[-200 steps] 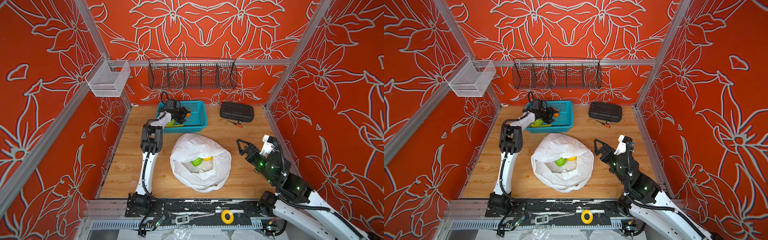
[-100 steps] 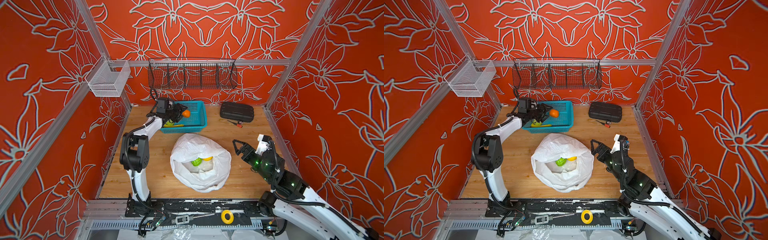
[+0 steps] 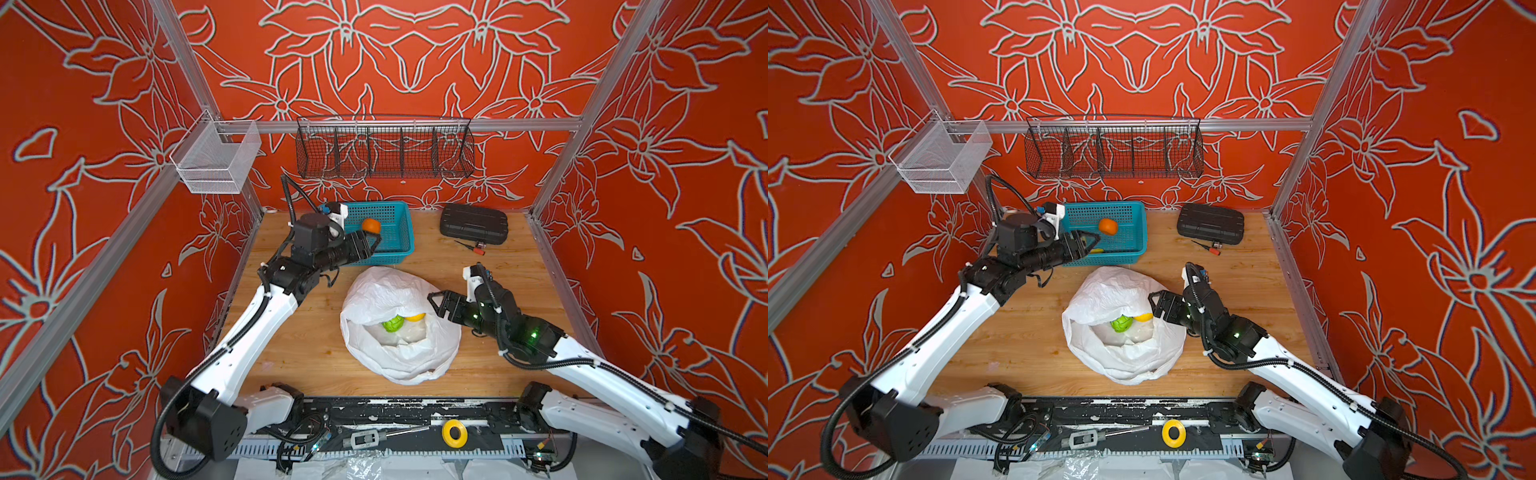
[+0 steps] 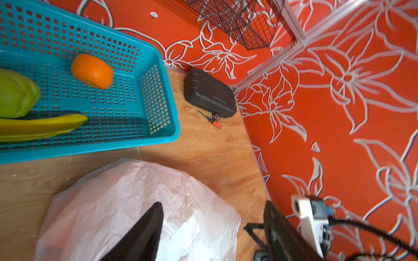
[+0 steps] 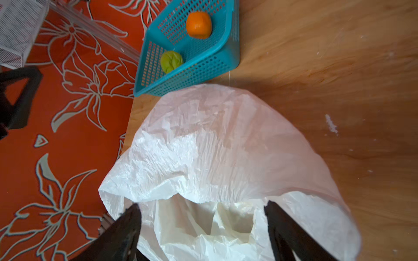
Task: Untie the knot of the plastic bag and take out the fruit
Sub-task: 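Move both grippers back over the white bag opening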
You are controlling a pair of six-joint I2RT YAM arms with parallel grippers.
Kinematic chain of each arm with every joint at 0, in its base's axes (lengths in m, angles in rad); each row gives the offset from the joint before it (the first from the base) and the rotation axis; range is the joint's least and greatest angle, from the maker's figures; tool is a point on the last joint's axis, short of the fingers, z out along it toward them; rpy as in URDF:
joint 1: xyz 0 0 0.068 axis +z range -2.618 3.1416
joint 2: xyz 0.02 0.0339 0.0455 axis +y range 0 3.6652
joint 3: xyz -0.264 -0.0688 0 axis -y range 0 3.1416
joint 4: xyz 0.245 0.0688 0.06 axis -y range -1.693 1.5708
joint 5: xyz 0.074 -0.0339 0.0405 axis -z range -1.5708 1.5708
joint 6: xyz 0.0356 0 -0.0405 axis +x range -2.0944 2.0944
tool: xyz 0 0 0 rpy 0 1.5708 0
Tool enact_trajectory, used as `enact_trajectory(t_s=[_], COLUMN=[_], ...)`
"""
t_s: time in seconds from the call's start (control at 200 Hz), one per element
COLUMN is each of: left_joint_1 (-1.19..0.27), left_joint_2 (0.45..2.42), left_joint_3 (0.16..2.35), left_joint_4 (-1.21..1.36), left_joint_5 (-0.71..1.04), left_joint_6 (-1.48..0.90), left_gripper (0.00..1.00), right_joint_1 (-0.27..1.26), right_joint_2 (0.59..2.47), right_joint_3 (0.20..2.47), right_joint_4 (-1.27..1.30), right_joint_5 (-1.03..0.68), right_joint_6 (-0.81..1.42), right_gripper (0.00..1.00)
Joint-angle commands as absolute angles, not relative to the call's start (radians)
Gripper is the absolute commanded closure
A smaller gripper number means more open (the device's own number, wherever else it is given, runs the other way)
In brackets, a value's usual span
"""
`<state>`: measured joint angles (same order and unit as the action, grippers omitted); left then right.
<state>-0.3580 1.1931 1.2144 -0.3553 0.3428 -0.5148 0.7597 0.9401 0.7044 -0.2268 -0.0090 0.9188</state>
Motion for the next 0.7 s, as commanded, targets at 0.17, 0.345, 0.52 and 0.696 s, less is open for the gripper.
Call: enact_trajectory(t_s=[0.17,0.345,0.52,0.696], left_joint_1=[-0.552,-0.64,-0.774,-0.847], left_joint_2=[1.042,1.013,1.128,1.255], left_joint_3=[1.009,0.901,0.868,0.842], left_joint_4=[-0.535,-0.524,-0.461,-0.334], left_joint_5=[0.171,0.067,-0.095,-0.296], left_joint_6=[0.095,0.32,0.427,0.483], left_gripper=[0.3,0.3,0.29,0.29], right_joint_1=[0.779,0.807,0.838,0.889], right_joint_2=[0.977,0.982,0.99,1.027], right_joint_3=[0.676,0.641,0.609,0.604], right_joint_4=[-0.13,-0.132,-0.105,-0.051], right_joint_5=[-0.16,-0.154,-0.153,-0.152], right_joint_6=[0.948,0.969,0.998,1.03], right_gripper=[0.21,0.21,0.21,0.21])
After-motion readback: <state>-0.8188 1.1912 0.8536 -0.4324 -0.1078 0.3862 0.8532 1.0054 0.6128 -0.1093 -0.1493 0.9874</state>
